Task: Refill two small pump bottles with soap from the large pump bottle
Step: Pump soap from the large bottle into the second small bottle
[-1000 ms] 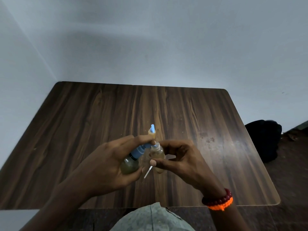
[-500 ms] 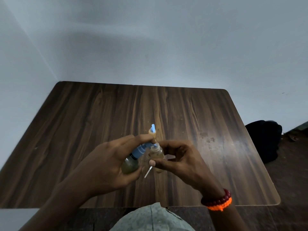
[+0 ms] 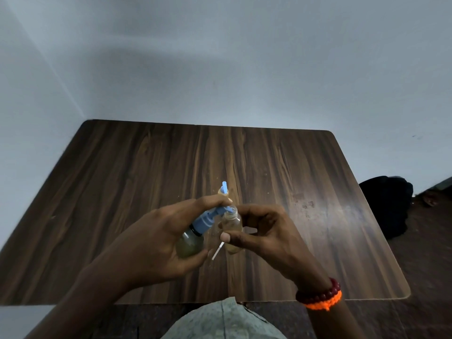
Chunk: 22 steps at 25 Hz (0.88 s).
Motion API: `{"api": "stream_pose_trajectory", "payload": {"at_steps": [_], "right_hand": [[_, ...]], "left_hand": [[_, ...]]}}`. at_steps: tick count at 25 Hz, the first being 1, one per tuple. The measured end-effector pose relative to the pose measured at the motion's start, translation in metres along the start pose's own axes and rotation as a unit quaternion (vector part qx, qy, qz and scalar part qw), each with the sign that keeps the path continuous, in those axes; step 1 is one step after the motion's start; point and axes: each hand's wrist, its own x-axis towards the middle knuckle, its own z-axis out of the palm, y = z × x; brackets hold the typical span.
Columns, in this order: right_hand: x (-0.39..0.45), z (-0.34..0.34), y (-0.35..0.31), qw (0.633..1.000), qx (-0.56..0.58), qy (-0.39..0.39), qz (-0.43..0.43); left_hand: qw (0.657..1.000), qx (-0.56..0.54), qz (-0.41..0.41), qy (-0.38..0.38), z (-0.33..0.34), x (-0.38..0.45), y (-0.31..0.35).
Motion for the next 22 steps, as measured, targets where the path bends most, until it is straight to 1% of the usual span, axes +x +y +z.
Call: {"api": "stream_pose_trajectory", "payload": {"at_steps": [3,7,9,12,18,22], "right_hand": [[-0.0018,-0.0018,-0.0009,1.0,0.005,0.001,-0.002],[-0.004,0.0011,-0.0003,1.0,-0.003,-0.007,-0.005],[-0.0046,0.0016,0.0005,1.0,-0.004,-0.005,-0.005],[-0.0045,-0.001,-0.0012,1.0,-0.001,0.002,-0.008],[-0.0051,0.0026,-0.003,1.0,-0.015,-0.009,-0.012],[-0.0067,0.0043,-0.0018,1.0,0.007,0.001,-0.002]], "left_hand": [[1.0,-0.012,0.004,-0.008,0.0013,-0.0033,0.001],[1.0,0.015,0.021,0.002,0.0014,-0.0023,0.0028],[1.0,0.022,0.018,-0.003,0.0007,-0.0021,0.0016],[1.0,0.006,0.007,-0.003,-0.0006,-0.0053,0.0016],[1.0,0.016,0.018,0.002,0.0006,-0.0053,0.0044],[1.0,0.016,0.001,-0.007,0.0004,-0.0083,0.0036]]}}
